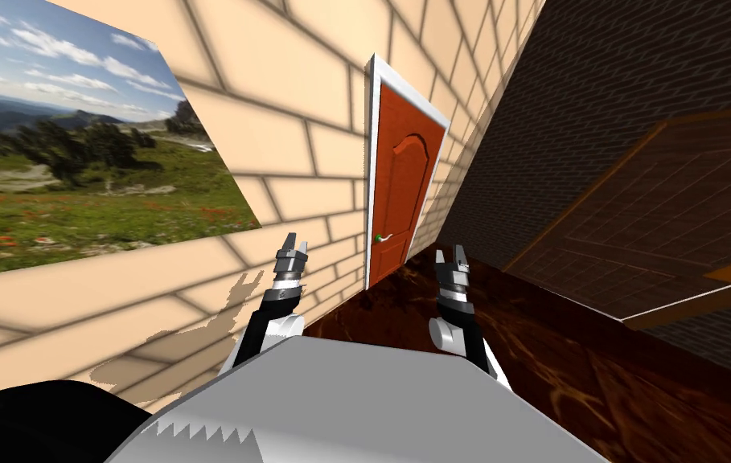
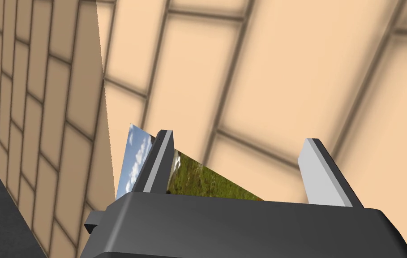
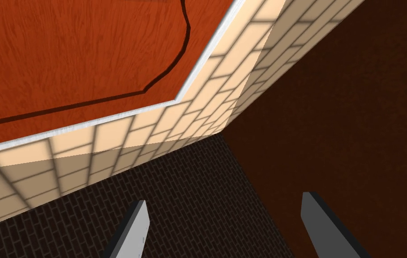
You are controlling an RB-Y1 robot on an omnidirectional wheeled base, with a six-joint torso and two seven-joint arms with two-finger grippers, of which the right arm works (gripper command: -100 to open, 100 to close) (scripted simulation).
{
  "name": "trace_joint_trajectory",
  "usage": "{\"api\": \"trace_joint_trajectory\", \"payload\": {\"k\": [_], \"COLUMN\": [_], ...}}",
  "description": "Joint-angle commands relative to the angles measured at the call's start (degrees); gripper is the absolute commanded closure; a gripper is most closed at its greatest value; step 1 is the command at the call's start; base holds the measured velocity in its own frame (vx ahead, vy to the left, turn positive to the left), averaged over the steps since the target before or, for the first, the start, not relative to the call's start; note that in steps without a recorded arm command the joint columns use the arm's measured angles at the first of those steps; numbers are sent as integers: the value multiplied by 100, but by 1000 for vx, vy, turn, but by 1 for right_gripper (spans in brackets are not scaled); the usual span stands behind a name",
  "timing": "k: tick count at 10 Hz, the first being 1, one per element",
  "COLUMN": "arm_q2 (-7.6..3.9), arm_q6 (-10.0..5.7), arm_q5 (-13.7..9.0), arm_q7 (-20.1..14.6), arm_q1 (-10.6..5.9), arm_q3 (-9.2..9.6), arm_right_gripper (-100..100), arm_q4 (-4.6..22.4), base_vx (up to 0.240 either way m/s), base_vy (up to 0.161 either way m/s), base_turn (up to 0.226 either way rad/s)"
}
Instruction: Pull the door open
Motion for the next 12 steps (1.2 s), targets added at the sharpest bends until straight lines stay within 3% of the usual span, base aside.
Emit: {"api": "trace_joint_trajectory", "payload": {"k": [1,4,5,7,12], "arm_q2": [-60,-151,-151,-243,-337], "arm_q6": [-34,-69,-69,-104,-141], "arm_q5": [1,11,11,21,32], "arm_q7": [-46,-115,-115,-186,-261], "arm_q1": [-102,-316,-316,-539,-773], "arm_q3": [7,31,31,55,81], "arm_right_gripper": [-100,-100,-100,-100,-100], "arm_q4": [286,770,813,1257,1892], "base_vx": [41,52,37,41,34], "base_vy": [-50,-63,-48,-82,-56], "base_turn": [117,144,61,179,92]}}
